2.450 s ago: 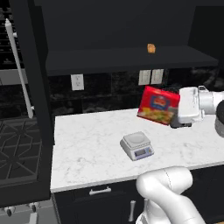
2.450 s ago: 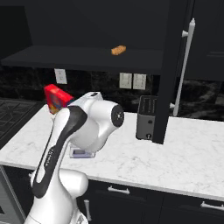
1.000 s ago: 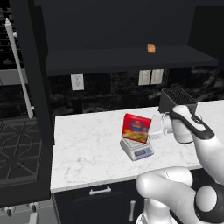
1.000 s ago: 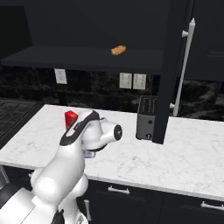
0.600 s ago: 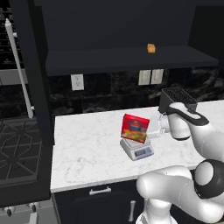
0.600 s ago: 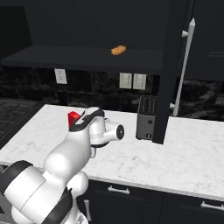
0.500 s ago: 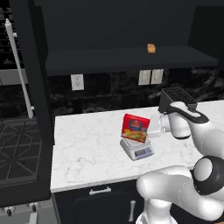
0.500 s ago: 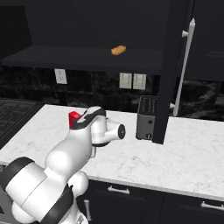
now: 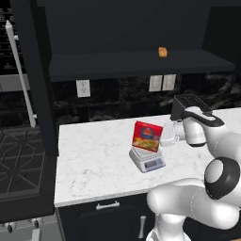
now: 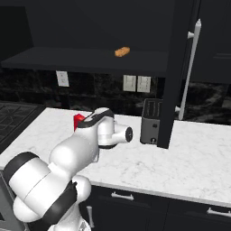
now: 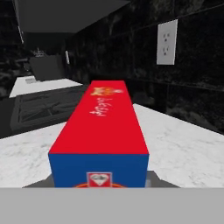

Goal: Pick the boxed food and place it on the digital scale for weighing, and close the cabinet.

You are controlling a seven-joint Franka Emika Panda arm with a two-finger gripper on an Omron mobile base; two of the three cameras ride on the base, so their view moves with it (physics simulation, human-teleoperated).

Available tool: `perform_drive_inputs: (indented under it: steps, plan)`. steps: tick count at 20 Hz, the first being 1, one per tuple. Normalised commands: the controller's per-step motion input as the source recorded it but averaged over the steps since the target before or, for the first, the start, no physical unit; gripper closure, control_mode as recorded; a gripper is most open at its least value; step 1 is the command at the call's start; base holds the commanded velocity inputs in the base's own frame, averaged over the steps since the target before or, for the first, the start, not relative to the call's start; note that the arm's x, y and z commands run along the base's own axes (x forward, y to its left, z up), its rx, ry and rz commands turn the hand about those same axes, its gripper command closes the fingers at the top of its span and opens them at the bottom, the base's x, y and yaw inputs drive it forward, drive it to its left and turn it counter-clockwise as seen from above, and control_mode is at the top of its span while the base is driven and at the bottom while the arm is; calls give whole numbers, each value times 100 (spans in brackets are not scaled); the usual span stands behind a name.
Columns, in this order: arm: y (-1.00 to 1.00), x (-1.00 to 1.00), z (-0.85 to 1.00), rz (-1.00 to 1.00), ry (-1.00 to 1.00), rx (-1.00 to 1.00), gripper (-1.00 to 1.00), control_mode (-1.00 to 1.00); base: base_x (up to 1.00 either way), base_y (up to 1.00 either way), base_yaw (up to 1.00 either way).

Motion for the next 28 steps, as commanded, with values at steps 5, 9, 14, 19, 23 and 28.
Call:
perform_drive_inputs:
  steps: [5, 9, 14, 19, 23, 28]
  plan:
    - [0, -15, -5, -4, 0, 0, -100, -100, 0, 0, 0]
    - [15, -24, 0, 0, 0, -1, -100, -100, 0, 0, 0]
    - [1, -5, 1, 0, 0, 0, -100, -100, 0, 0, 0]
    - [-15, -7, 17, 0, -4, 1, -100, -100, 0, 0, 0]
    - [-51, -10, 21, -3, -13, 7, -100, -100, 0, 0, 0]
    - [-63, -26, 16, -4, -21, 10, -100, -100, 0, 0, 0]
